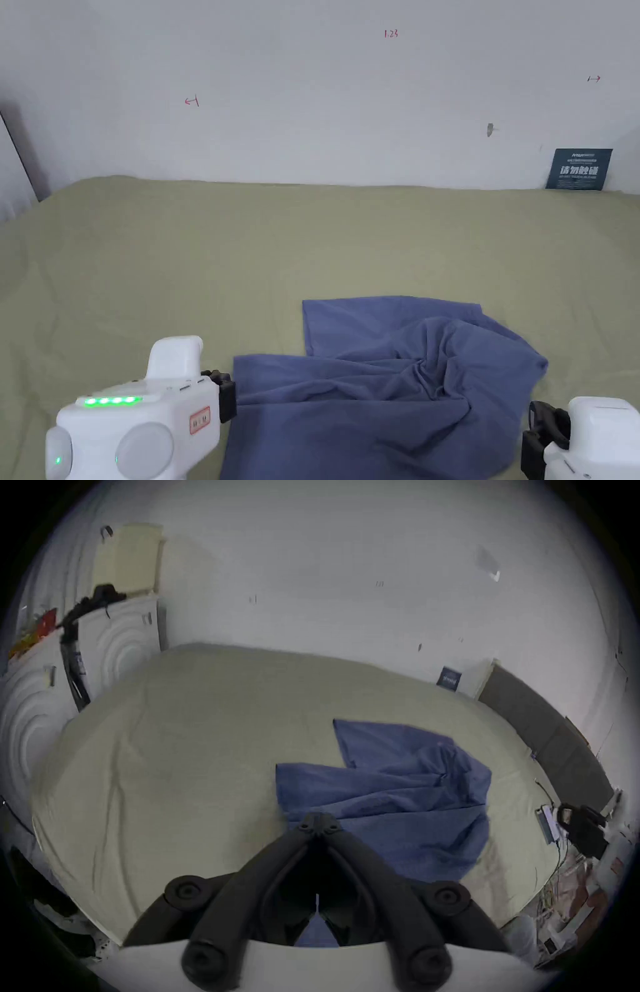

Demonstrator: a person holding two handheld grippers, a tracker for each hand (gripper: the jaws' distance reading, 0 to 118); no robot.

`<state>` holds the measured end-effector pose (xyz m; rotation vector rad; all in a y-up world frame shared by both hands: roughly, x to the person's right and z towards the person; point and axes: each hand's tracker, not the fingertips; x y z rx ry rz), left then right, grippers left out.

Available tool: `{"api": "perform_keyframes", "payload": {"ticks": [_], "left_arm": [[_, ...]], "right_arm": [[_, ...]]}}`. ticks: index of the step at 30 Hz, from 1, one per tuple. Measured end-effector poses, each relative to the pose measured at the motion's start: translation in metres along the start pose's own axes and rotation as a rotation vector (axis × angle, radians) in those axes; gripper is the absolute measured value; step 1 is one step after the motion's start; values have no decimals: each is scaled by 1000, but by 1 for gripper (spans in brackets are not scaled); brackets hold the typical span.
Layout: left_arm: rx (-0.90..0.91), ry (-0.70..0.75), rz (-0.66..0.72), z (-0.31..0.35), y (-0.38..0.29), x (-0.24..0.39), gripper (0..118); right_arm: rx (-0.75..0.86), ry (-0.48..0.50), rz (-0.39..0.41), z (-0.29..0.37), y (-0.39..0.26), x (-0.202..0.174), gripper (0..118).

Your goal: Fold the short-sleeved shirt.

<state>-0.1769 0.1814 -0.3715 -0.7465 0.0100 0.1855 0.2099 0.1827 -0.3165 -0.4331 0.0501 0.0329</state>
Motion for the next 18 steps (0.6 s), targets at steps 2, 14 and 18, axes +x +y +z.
{"api": "perform_keyframes", "payload": {"ticks": [2, 14, 18], "left_arm": [[-38, 22, -21, -33, 13, -7, 0], [-249, 6, -50, -171, 53, -30, 118], [-251, 113, -127, -187, 49, -20, 103]], "right_arm": [[-18, -2, 2, -12, -2, 0, 0], [-118, -23, 13, -65, -18, 6, 0], [-140, -36, 8, -71, -24, 8, 0]]}}
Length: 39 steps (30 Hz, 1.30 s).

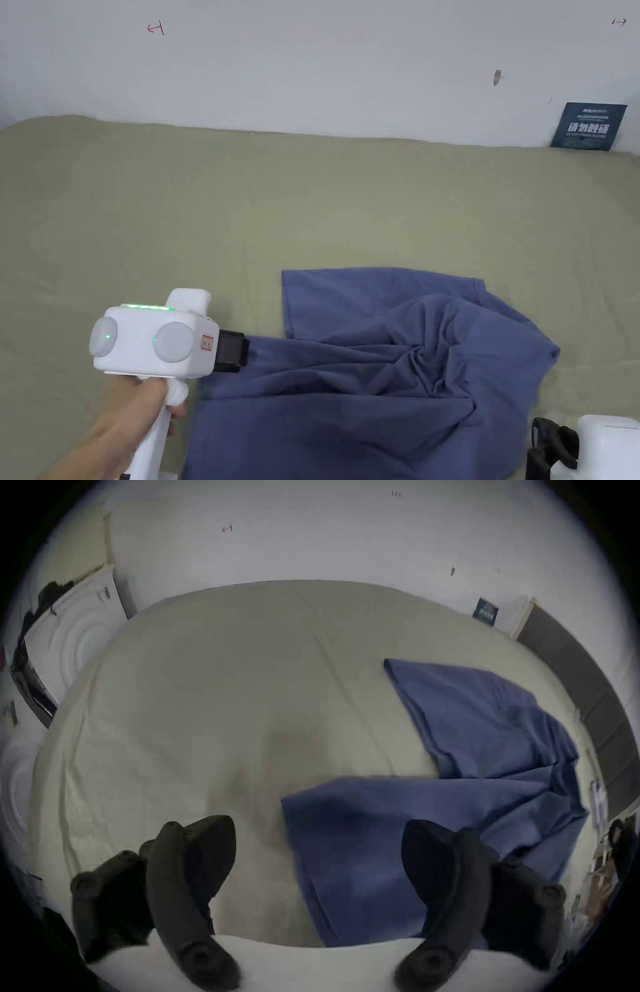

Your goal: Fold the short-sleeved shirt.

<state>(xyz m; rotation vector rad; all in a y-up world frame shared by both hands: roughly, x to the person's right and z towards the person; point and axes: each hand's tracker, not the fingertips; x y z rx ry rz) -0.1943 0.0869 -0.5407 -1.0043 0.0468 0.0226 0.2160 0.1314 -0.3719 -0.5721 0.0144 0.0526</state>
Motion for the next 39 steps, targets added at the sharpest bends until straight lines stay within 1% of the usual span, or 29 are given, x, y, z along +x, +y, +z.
{"api": "perform_keyframes", "payload": {"ticks": [1, 2, 3, 4, 5, 6, 7, 8, 12, 13, 14, 17, 19, 20, 21, 23, 24, 25, 26, 27, 28, 29, 31, 32, 33, 34, 35, 36, 39], "left_arm": [[-12, -9, -2, -6, 0, 2, 101], [-32, -20, -2, -11, 1, 5, 94], [-38, -29, -4, -12, 1, 7, 77], [-32, -31, -9, -12, 2, 6, 51], [-25, 13, -44, -10, 2, 11, 29], [-1, 31, -65, -8, 1, 13, 2], [-9, -7, -52, -6, 2, 14, 2], [-8, 1, -44, -5, 1, 13, 2], [0, -14, -35, -3, 1, 3, 2], [-1, -29, -8, -4, 1, 0, 2], [-45, -69, 36, -6, -1, -1, 2], [-43, -73, 33, -10, -1, -2, 2], [-51, -82, 31, -10, -2, -2, 2], [-49, -83, 28, -9, -3, -1, 2], [-50, -86, 23, -10, -3, -2, 2], [-38, -89, 27, -11, -2, -5, 2], [-39, -93, 33, -13, -3, -5, 2], [-40, -96, 37, -14, -3, -5, 2], [-25, -87, 31, -14, -2, -6, 2], [-25, -88, 30, -15, -3, -6, 2], [-25, -88, 31, -15, -3, -5, 2], [-26, -89, 31, -15, -3, -4, 2], [-25, -89, 37, -16, -3, -5, 2], [-26, -89, 40, -17, -4, -4, 2], [-26, -89, 41, -18, -4, -4, 2], [-25, -87, 41, -19, -4, -4, 2], [-25, -86, 42, -19, -4, -4, 2], [-25, -85, 43, -20, -4, -4, 2], [-33, -90, 34, -16, 1, -5, 2]], "right_arm": [[-7, -5, 3, -1, -1, 0, 0], [-14, -6, 1, -2, -2, 1, 0], [-17, -6, -2, -2, -3, 2, 0], [-20, -9, -1, -3, -4, 4, 0], [-30, -17, 7, -5, -5, 5, 0], [-34, -21, 4, -7, -6, 8, 0], [-41, -23, -9, -9, -6, 12, 0], [-55, -27, -24, -12, -5, 17, 0], [-59, -70, -7, -34, 10, 39, 0], [-66, -71, -14, -43, 16, 46, 0], [-77, -76, -23, -53, 25, 54, 0], [-104, -87, -32, -88, 48, 74, 0], [-143, -47, -81, -112, 64, 87, 0], [-157, -52, -101, -125, 71, 92, 0], [-187, -31, -125, -138, 78, 97, 0], [-247, 15, -142, -161, 86, 105, 0], [-271, 30, -139, -171, 88, 108, 3], [-305, 25, -128, -179, 90, 109, 27], [-318, 7, -131, -188, 90, 111, 70], [-352, 1, -132, -195, 88, 112, 108], [-393, 5, -128, -203, 85, 113, 115], [-354, 2, -131, -207, 79, 113, 108], [-407, -28, -98, -223, 75, 111, 98], [-414, -22, -96, -229, 69, 109, 91], [-415, -20, -94, -235, 62, 107, 78], [-426, -13, -88, -239, 57, 105, 69], [-428, -16, -79, -238, 62, 102, 68], [-404, -38, -62, -235, 60, 100, 63], [-395, -4, -54, -221, 68, 99, 51]]}}
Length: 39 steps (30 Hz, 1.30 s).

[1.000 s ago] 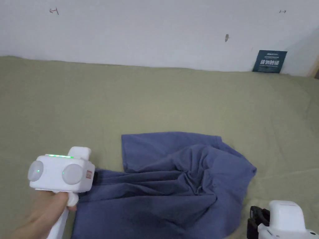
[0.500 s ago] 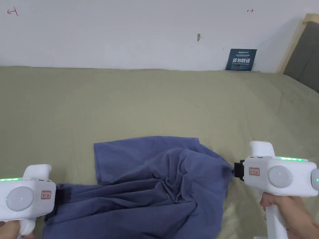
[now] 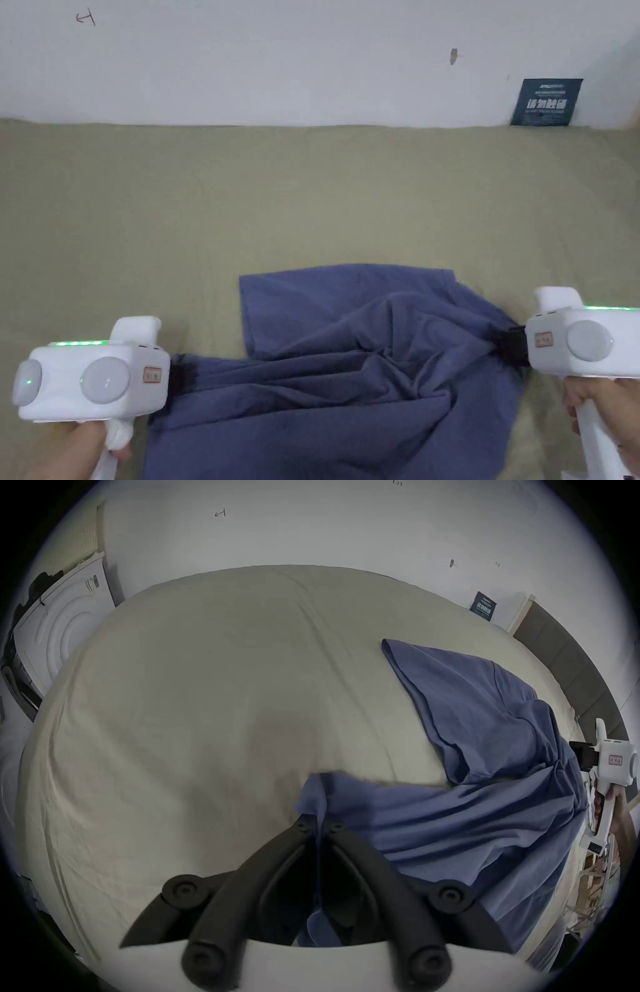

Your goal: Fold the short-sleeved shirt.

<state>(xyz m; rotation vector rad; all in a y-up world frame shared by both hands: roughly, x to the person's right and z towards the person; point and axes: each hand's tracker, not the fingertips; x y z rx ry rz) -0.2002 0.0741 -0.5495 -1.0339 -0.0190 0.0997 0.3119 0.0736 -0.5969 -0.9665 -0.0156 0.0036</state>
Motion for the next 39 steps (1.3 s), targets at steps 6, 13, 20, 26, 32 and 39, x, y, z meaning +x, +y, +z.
{"api": "perform_keyframes", "payload": {"ticks": [6, 13, 20, 26, 32, 39], "left_arm": [[45, -29, 23, 57, 11, -9, 2], [198, 32, 24, 160, 19, -31, 2], [374, 96, 39, 268, 32, -49, 2], [489, 157, 40, 340, 52, -39, 2], [552, 238, 17, 365, 101, -17, 2], [618, 303, 46, 363, 177, 1, 2]], "right_arm": [[77, -23, -6, 54, 2, 9, 7], [212, -2, 19, 151, 9, 16, 6], [367, 35, 18, 247, 24, 9, 6], [505, 18, 41, 319, 55, -2, 6], [586, -23, 35, 356, 106, -12, 6], [618, -73, 12, 355, 185, -13, 6]]}}
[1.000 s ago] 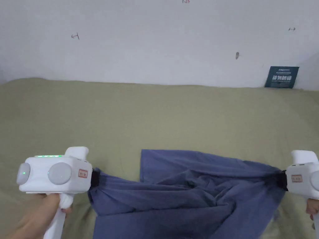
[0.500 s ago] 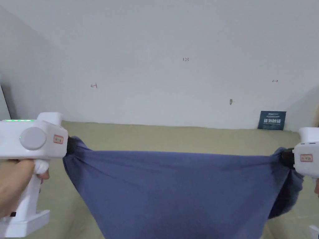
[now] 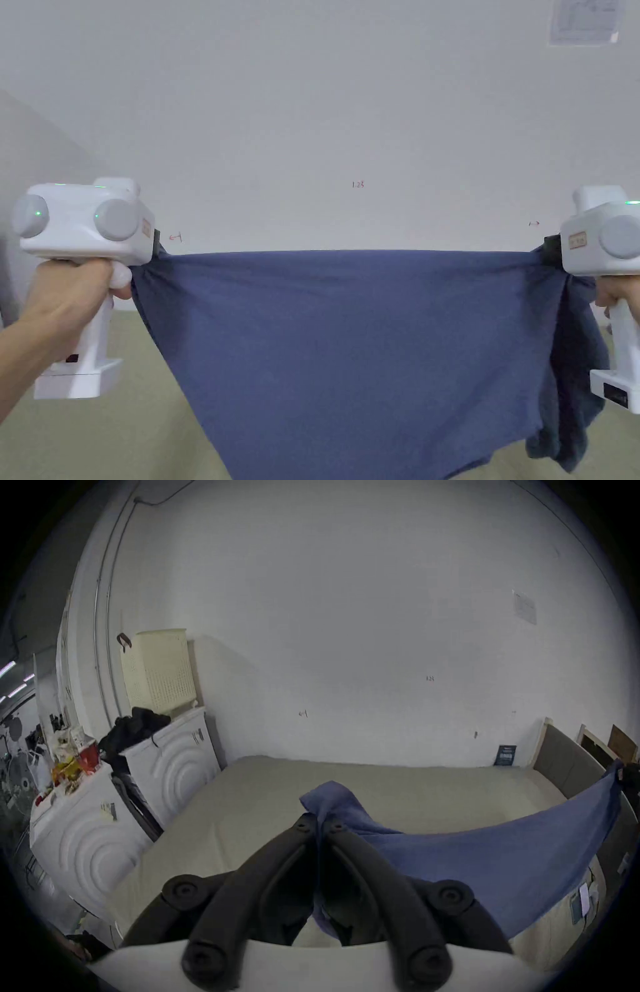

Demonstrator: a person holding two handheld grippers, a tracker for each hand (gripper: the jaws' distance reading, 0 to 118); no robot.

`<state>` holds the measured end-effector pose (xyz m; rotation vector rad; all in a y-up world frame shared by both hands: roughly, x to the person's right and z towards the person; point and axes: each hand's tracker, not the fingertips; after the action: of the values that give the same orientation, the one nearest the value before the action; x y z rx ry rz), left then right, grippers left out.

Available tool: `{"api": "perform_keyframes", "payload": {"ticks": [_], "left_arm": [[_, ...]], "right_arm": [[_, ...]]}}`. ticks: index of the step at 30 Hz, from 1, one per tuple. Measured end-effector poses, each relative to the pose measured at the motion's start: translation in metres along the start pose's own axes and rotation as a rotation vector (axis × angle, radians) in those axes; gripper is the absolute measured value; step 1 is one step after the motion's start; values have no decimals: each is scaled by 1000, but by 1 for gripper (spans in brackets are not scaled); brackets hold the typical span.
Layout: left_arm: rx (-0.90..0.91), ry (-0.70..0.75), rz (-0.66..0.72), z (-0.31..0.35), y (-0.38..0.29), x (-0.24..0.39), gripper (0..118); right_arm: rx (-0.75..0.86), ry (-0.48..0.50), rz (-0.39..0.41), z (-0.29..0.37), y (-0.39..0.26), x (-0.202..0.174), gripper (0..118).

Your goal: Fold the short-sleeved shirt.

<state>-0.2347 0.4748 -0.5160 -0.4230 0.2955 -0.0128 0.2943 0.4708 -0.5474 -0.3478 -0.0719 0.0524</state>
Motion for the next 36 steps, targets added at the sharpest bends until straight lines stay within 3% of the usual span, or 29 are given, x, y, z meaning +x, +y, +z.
{"api": "perform_keyframes", "payload": {"ticks": [7, 13, 17, 19, 24, 30, 36], "left_arm": [[48, 27, 23, -59, 40, 27, 2], [34, 71, 1, -126, 28, 47, 2], [6, 80, 26, -169, -6, 56, 2], [-31, 79, -3, -188, -30, 61, 2], [-158, 60, -85, -227, -104, 76, 2], [-212, 18, -76, -229, -160, 70, 2], [-211, -9, -99, -183, -189, 58, 2]], "right_arm": [[9, -29, -10, -79, 29, -9, 6], [-6, -54, 8, -148, 17, -28, 6], [-40, -63, 25, -188, -22, -41, 6], [-68, -71, 59, -206, -50, -46, 6], [-179, -79, 57, -239, -126, -51, 6], [-242, -77, 52, -240, -188, -46, 6], [-268, -51, 12, -189, -210, -27, 6]]}}
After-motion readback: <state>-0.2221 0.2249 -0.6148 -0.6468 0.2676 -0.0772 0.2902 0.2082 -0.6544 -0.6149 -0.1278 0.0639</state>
